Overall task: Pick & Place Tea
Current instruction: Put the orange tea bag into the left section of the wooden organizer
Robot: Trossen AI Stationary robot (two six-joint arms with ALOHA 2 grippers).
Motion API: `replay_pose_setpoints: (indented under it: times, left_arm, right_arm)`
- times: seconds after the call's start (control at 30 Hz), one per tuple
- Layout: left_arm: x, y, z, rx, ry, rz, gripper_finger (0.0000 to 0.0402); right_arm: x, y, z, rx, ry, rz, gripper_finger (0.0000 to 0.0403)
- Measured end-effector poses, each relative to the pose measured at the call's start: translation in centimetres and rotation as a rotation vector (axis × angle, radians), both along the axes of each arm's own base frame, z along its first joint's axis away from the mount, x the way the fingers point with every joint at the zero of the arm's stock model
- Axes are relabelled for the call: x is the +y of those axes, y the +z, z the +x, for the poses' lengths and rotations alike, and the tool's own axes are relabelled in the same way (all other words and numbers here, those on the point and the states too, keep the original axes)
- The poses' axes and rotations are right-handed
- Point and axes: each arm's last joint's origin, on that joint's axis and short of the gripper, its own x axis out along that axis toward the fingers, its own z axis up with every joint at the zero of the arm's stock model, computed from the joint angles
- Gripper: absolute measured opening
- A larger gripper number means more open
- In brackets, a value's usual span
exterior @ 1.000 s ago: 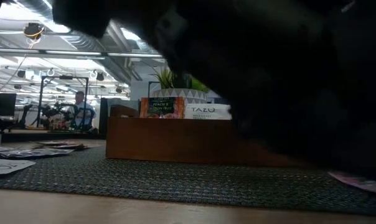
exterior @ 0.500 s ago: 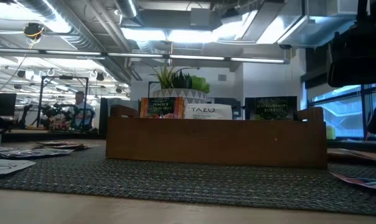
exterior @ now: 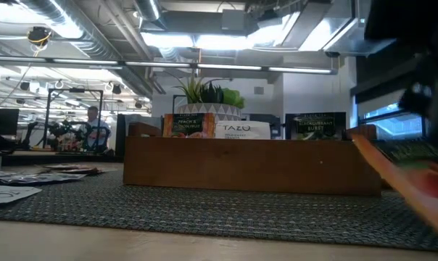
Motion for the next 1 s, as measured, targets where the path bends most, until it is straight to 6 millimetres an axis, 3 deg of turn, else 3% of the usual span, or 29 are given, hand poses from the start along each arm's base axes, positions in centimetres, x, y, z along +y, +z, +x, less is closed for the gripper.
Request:
replay_pose_setpoints:
  times: [0.17, 0.47, 0.8, 1.0]
  left_arm:
    - [-0.4, 1.2, -1.4, -0.046, 0.044, 0.043, 0.0191]
    - [-1.1, 1.3, -2.5, -0.072, 0.085, 0.061, 0.0191]
    - [-1.1, 1.3, -2.6, -0.07, 0.081, 0.079, 0.0191]
    - [-1.1, 1.3, -2.6, -0.07, 0.08, 0.079, 0.0189]
  right_arm:
    - [0.6, 2.7, 1.3, -0.066, 0.024, -0.098, 0.0002]
    - [0.4, 6.9, 3.9, -0.218, 0.053, -0.253, 0.0001]
    - [-4.1, 8.1, 7.4, -0.313, -0.003, -0.462, 0.0001]
    - [-7.0, 7.6, 9.2, -0.307, -0.079, -0.507, 0.0]
